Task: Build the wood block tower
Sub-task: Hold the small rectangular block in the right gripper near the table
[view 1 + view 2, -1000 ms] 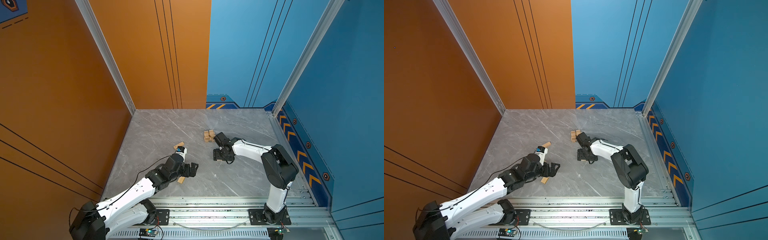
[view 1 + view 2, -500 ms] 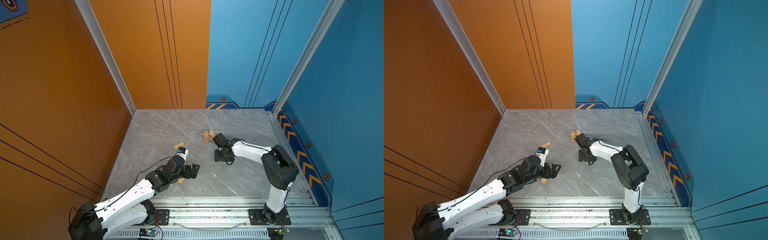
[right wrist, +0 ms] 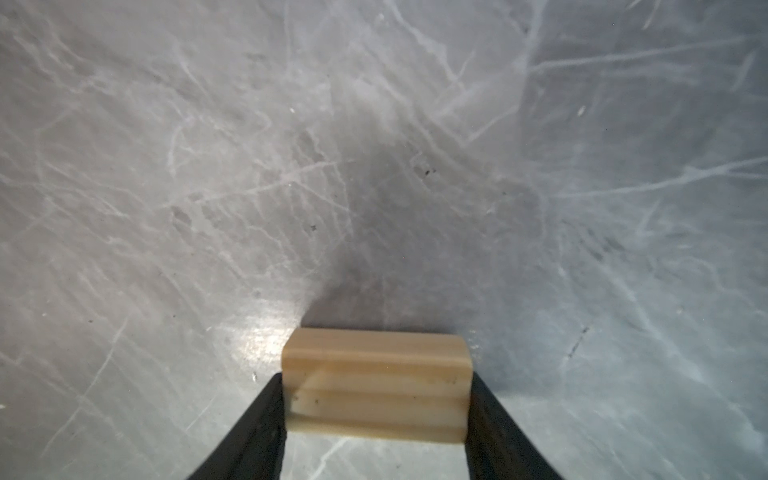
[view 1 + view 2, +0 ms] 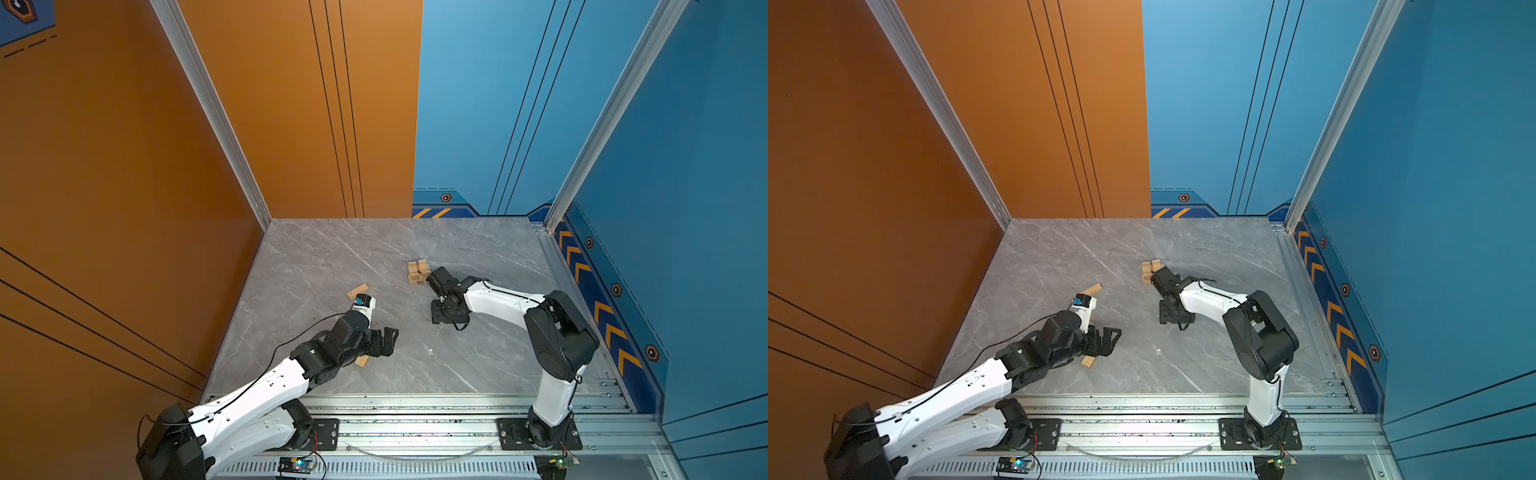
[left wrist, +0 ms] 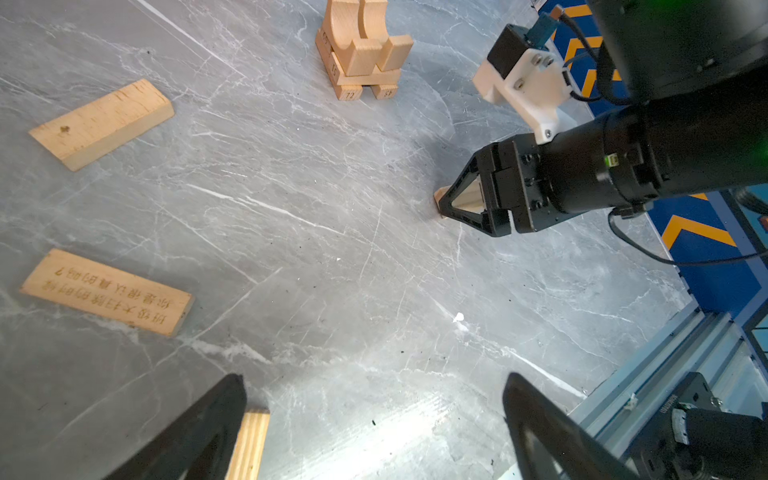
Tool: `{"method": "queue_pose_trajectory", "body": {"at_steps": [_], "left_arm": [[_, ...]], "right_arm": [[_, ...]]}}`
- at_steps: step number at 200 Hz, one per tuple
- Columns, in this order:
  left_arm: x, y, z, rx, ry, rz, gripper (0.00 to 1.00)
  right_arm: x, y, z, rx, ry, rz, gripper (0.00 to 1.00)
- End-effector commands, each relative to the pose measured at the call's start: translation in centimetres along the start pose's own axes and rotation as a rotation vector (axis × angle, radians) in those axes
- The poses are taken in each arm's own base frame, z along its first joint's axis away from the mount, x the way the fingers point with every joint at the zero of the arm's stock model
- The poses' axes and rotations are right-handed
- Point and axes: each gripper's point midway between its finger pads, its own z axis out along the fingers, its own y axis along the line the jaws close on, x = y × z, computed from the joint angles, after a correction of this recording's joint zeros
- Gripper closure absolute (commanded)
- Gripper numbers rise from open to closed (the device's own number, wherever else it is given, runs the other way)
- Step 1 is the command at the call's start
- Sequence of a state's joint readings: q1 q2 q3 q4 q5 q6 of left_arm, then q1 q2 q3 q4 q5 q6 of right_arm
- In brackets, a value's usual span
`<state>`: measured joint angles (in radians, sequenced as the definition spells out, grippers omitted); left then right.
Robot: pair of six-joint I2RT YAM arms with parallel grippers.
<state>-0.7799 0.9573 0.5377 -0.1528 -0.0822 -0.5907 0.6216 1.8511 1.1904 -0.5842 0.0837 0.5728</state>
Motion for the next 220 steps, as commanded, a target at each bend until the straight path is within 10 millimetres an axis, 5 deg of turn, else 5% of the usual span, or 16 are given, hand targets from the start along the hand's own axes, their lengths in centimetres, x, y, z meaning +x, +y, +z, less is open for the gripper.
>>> {"method": "queue_pose_trajectory", "body": {"at_steps": [1, 101, 147, 220], "left_arm": [[0.0, 0.5, 0.2, -0.02, 0.005, 0.019, 0.02], [-0.6, 0.0, 0.3, -0.013, 0.006, 0.024, 0.02], [-0.7, -0.1, 0.1, -0.009, 0.005, 0.024, 0.02], [-0.7, 0.1, 0.0, -0.014, 0.005, 0.026, 0.02]], "right_arm": [[-0.5, -0.4, -0.3, 0.023, -0.002, -0.013, 0.35], [-0.5, -0.2, 0.3, 0.015, 0.019, -0.016, 0.27], [-0.7, -0.3, 0.3, 0.011, 0.022, -0.014, 0.35], [-0.3, -0.5, 1.0, 0.013, 0.045, -0.012, 0.31]]}}
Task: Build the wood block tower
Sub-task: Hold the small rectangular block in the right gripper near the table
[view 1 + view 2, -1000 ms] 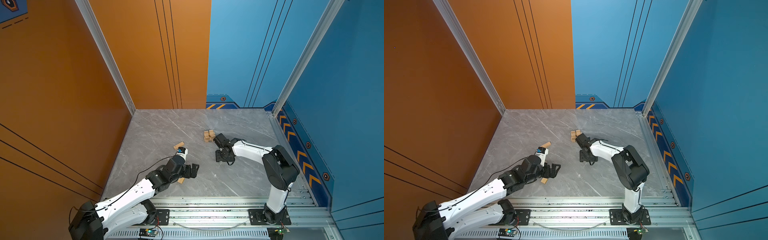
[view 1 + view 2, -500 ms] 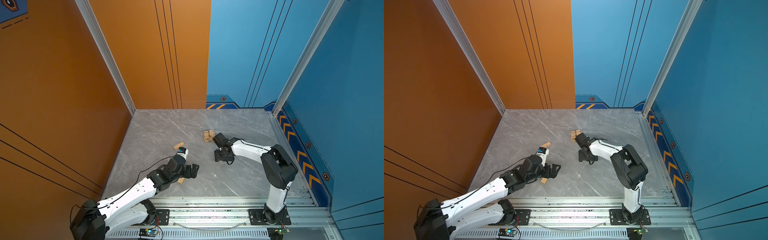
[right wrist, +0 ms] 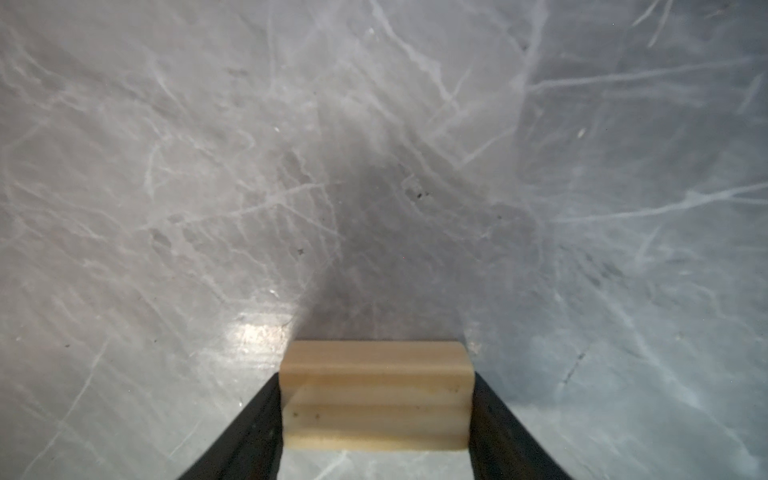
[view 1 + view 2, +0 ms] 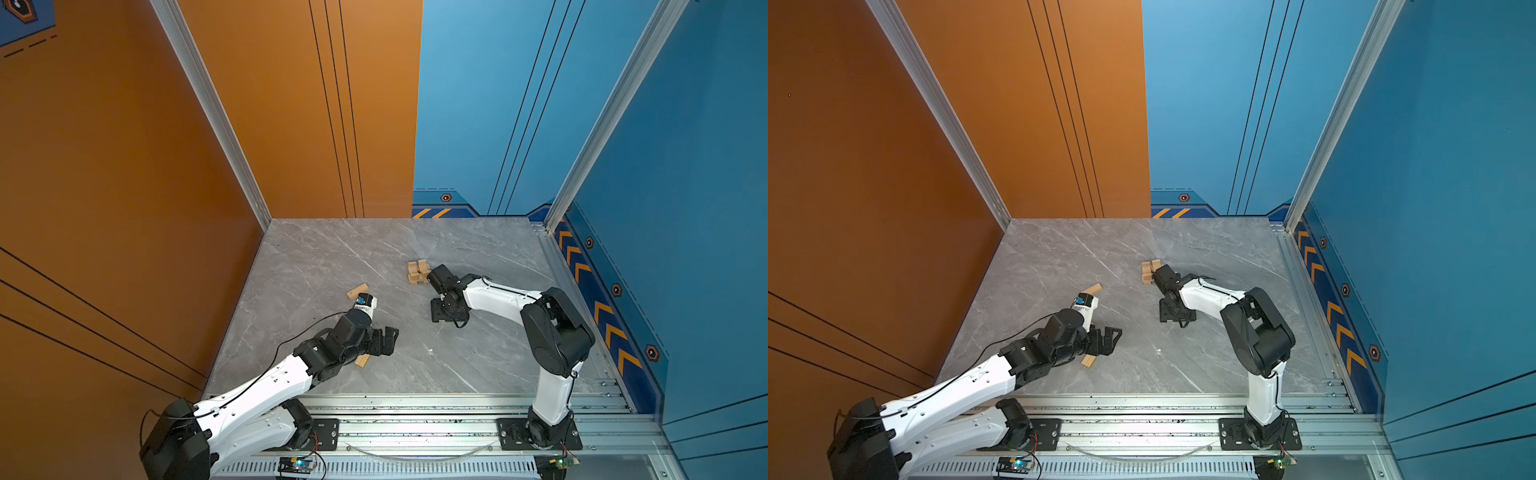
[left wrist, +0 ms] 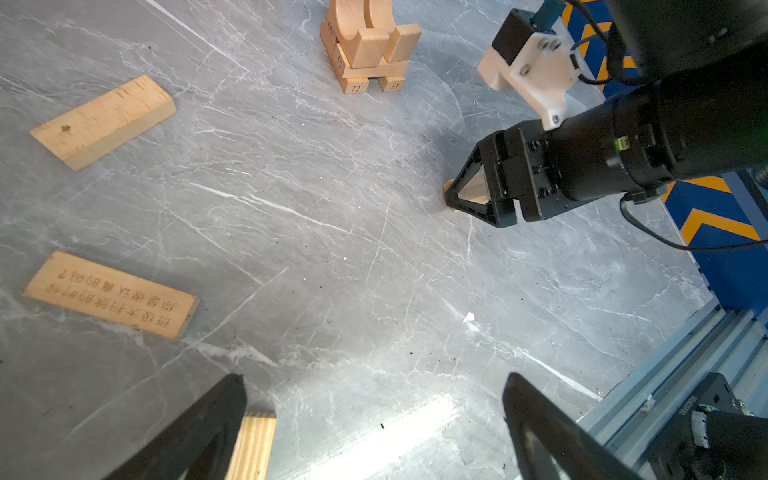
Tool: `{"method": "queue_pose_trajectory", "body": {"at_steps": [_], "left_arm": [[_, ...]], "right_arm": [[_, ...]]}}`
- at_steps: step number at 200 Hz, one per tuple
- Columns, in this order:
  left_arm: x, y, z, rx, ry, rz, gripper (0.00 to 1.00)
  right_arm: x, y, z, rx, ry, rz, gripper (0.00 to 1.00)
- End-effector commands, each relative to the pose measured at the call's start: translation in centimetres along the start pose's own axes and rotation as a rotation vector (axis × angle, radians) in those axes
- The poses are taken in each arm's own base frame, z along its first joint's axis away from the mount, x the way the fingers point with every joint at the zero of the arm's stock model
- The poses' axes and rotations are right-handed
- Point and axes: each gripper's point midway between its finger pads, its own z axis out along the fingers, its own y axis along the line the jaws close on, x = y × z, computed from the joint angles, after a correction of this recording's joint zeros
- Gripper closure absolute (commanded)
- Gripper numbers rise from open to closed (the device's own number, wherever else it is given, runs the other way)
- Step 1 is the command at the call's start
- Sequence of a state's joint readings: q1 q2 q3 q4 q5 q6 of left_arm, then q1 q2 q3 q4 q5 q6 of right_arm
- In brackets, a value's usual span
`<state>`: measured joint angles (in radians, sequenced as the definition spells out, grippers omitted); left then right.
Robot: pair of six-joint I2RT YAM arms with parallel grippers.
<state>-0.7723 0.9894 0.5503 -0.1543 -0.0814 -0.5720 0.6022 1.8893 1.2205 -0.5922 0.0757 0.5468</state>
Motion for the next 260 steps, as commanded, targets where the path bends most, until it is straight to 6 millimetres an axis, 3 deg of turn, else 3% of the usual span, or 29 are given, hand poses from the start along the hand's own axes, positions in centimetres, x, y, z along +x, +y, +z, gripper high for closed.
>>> {"method": "queue_pose_trajectory", "body": {"at_steps": [1, 16, 49, 77, 160, 260], "left_arm": [[-0.7, -0.2, -0.5, 0.002, -0.009, 0.009, 0.02], [-0.7, -0.1, -0.5, 0.002, -0.011, 0.009, 0.02], [-0.8, 0.0, -0.6, -0.003, -0.015, 0.011, 0.02], [-0.8, 0.0, -0.5, -0.004, -0.017, 0.011, 0.02], [-1.5, 0.0, -0.6, -0.007, -0.032, 0.008, 0.02], [-1.3, 1.2, -0.8, -0.023, -0.036, -0.016, 0.02]], "right_arm": [[0.2, -0.2, 0.3, 0.008, 0.03, -0.002, 0.3], [0.3, -0.2, 0.4, 0.009, 0.032, -0.005, 0.31], [0.2, -0.2, 0.4, 0.01, 0.028, -0.007, 0.45], [-0.1, -0.3, -0.2, 0.004, 0.016, -0.004, 0.5], [-1.1, -0.8, -1.5, -0.004, 0.001, 0.006, 0.52], [-0.9, -0.2, -0.3, -0.008, 0.033, 0.0, 0.51]]}}
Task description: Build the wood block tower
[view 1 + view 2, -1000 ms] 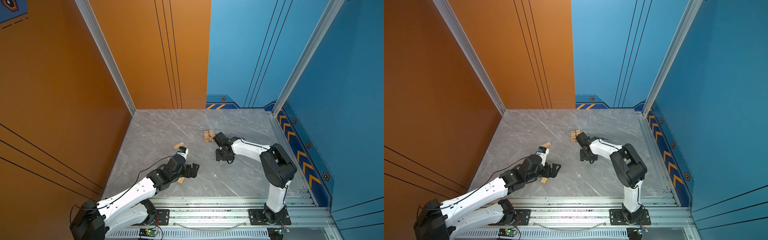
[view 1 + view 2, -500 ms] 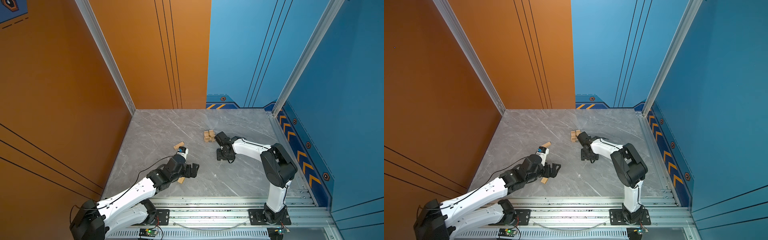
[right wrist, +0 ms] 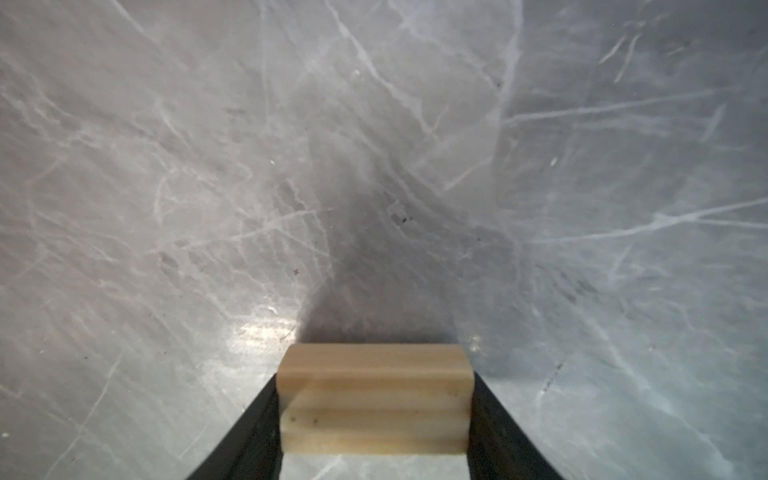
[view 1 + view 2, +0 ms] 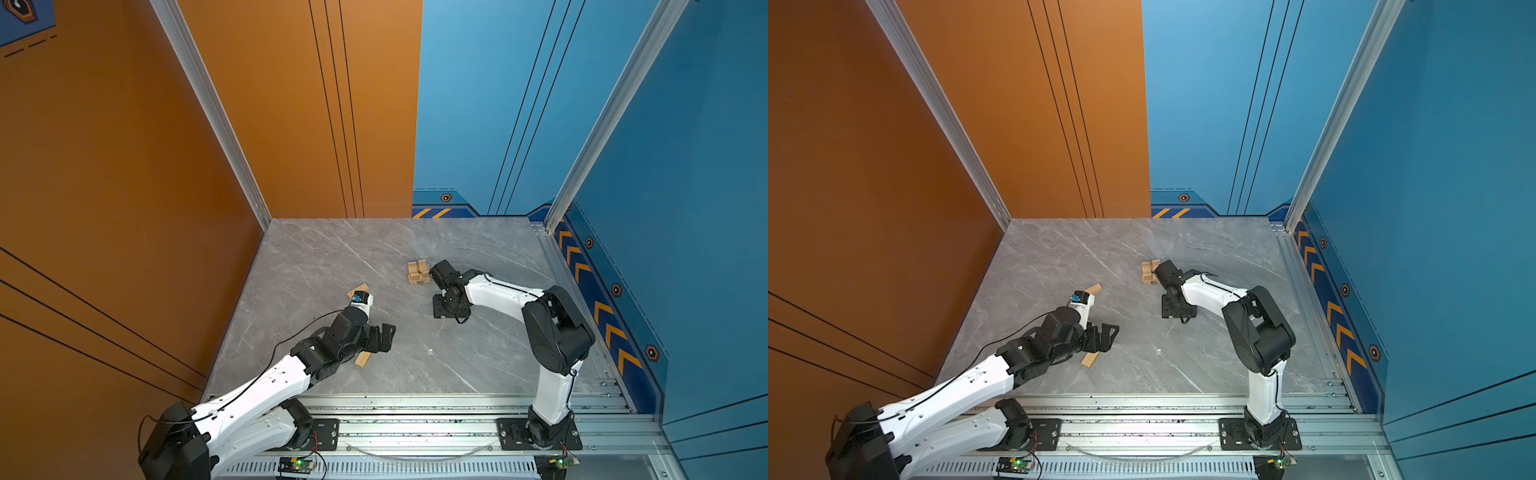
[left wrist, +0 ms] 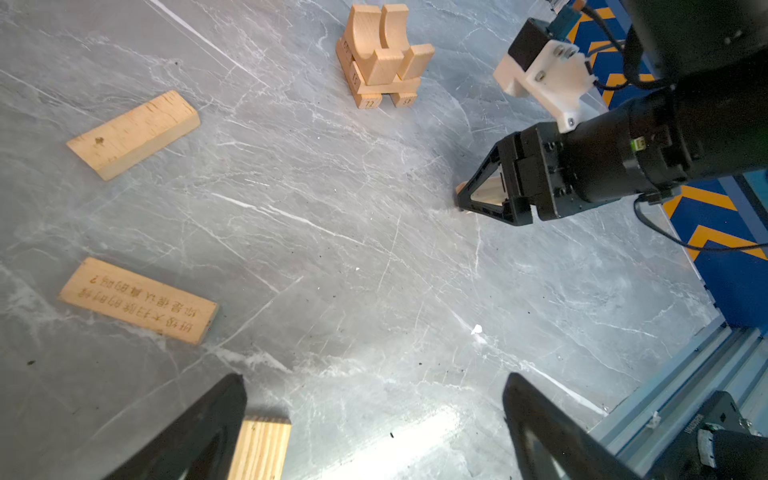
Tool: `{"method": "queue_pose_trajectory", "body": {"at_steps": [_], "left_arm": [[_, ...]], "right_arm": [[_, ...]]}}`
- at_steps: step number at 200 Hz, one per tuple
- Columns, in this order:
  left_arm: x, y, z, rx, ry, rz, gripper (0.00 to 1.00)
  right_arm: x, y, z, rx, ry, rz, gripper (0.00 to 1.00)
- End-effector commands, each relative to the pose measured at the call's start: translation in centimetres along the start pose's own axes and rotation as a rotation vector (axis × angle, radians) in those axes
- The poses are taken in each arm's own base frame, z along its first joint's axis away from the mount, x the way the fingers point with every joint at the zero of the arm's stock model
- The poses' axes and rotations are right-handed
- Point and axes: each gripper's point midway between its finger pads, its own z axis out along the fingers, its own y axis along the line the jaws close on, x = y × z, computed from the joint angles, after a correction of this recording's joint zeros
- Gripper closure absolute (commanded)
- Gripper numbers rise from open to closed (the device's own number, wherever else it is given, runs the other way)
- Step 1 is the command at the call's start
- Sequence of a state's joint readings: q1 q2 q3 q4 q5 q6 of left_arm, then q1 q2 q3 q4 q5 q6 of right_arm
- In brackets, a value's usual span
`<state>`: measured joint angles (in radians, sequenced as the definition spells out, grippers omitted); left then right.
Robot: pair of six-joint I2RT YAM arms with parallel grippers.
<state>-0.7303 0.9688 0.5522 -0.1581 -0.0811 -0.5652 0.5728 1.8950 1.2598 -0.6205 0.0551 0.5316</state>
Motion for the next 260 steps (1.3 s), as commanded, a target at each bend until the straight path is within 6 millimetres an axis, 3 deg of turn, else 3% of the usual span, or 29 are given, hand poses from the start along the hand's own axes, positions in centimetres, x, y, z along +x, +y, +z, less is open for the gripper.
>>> {"method": "queue_pose_trajectory", "body": {"at_steps": [1, 55, 76, 139, 177, 235, 260], "left_arm": [[-0.3, 0.3, -0.4, -0.004, -0.005, 0.005, 0.02], [-0.5, 0.4, -0.7, -0.003, -0.017, -0.002, 0.02], [0.4, 1.1, -0.8, -0.026, 0.01, -0.003, 0.02], [0.6, 2.1, -1.1, -0.048, 0.009, -0.02, 0.02], [0.6, 2.6, -1.2, -0.06, 0.013, -0.037, 0.02], [0.0, 3.2, -1.7, -0.074, 0.006, -0.058, 0.02], [-0.2, 3.8, -2.5, -0.099, -0.006, -0.068, 0.02]], "right_arm": [[0.2, 0.2, 0.2, 0.005, 0.028, -0.014, 0.51], [0.4, 0.5, 0.8, -0.001, 0.048, -0.017, 0.5], [0.4, 0.6, 1.0, -0.002, 0.053, -0.018, 0.49], [0.6, 1.0, 1.2, -0.01, 0.062, -0.023, 0.41], [0.3, 1.3, 1.0, -0.02, 0.056, -0.024, 0.3], [0.2, 1.4, 0.5, -0.025, 0.053, -0.029, 0.24], [-0.2, 1.9, -0.9, -0.028, 0.031, -0.047, 0.22]]}}
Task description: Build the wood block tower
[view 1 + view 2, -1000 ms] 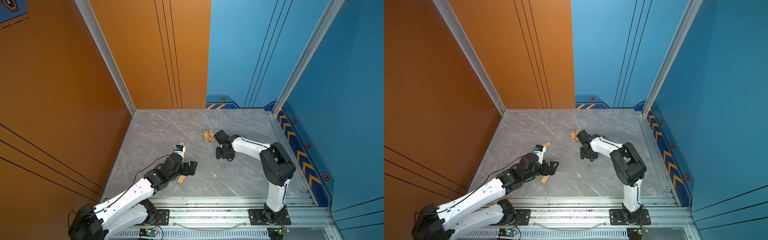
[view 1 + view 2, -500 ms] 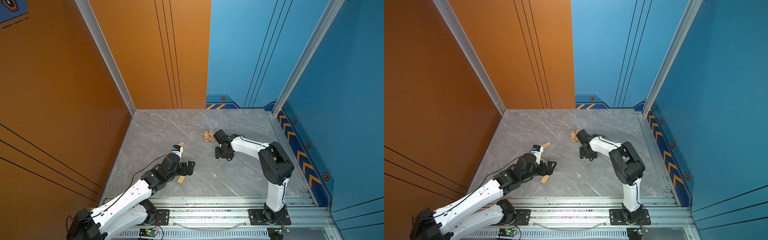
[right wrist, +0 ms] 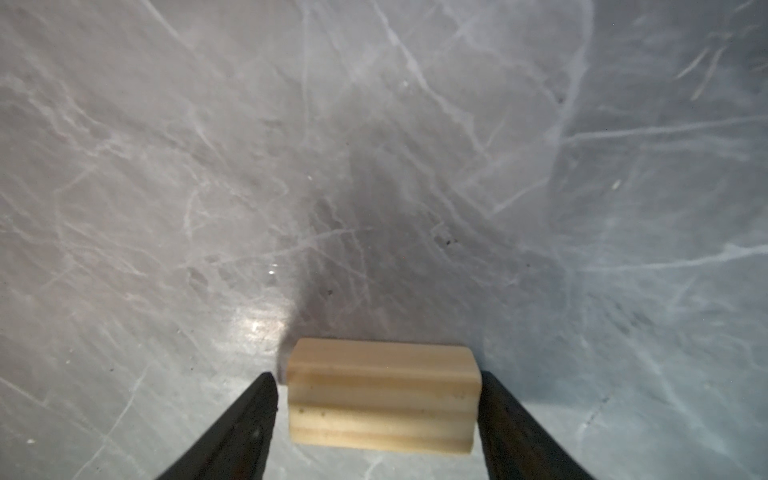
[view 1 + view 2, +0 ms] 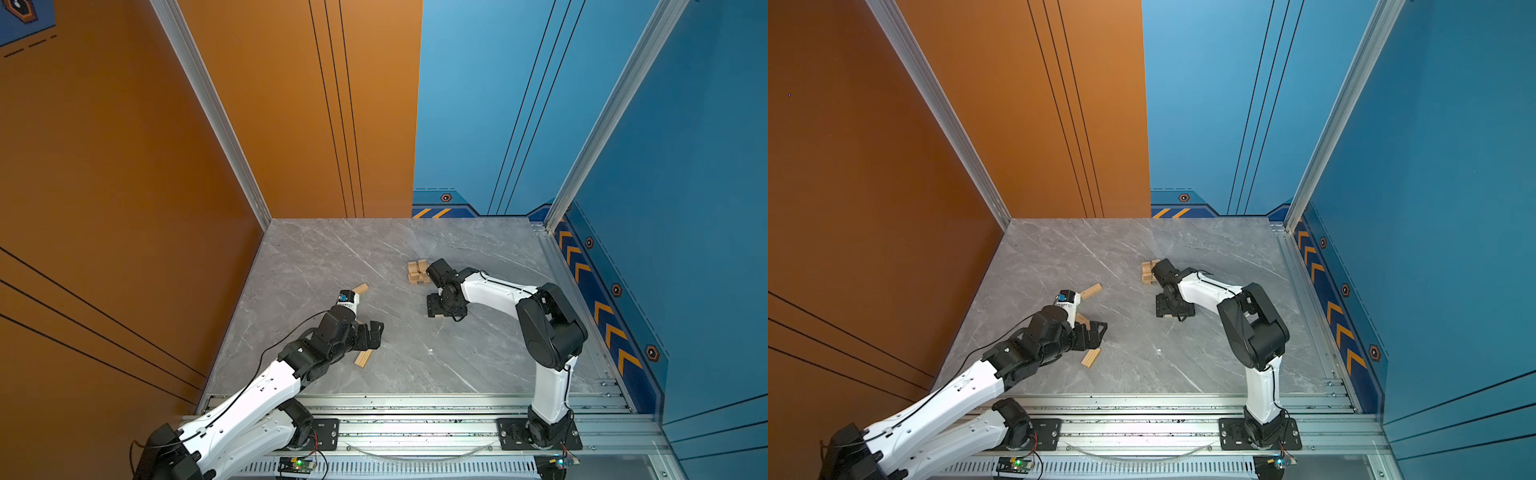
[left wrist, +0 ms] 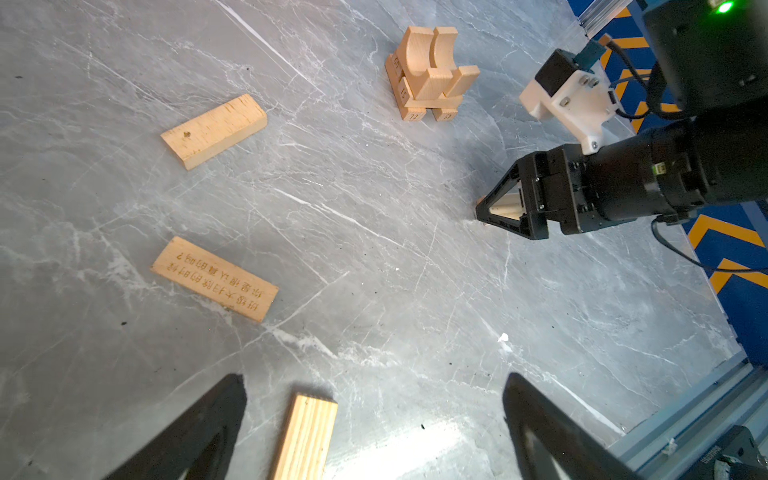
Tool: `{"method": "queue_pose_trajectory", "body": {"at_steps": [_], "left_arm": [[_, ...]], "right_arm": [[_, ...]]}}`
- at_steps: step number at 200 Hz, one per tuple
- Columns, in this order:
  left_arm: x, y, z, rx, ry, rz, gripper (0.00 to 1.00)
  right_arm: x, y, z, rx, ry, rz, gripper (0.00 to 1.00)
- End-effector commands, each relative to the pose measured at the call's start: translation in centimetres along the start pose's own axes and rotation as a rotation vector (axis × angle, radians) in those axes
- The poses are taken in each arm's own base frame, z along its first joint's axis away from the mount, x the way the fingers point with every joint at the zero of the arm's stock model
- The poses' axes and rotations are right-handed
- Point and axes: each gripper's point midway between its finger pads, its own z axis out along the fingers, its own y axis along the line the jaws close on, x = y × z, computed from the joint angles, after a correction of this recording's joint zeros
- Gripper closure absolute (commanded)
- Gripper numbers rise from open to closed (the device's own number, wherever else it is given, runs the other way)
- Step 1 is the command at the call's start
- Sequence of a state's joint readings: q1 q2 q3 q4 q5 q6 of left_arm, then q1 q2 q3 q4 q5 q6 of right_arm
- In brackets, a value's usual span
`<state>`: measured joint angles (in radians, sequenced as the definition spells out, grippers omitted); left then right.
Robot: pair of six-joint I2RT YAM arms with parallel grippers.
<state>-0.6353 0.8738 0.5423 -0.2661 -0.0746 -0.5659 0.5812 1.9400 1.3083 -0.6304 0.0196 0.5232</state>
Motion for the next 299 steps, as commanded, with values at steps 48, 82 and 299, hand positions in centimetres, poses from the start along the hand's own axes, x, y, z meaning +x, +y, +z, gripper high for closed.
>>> {"method": "queue_pose_trajectory", "body": {"at_steps": [48, 82, 299], "left_arm": [[-0.1, 3.4, -1.9, -0.103, -0.006, -0.089, 0.02], [-0.1, 5.4, -2.6, -0.153, -0.023, -0.164, 0.02], [-0.3, 7.7, -3.3, -0.164, -0.059, -0.279, 0.02]], "right_arm": [[-1.9, 3.6, -5.0, -0.026, -0.052, -0.107, 0.19], [-3.7, 8.0, -6.4, -0.107, -0.093, -0.182, 0.19], [-7.6, 24.2, 2.5, -0.277, -0.171, -0.502, 0.0]]}}
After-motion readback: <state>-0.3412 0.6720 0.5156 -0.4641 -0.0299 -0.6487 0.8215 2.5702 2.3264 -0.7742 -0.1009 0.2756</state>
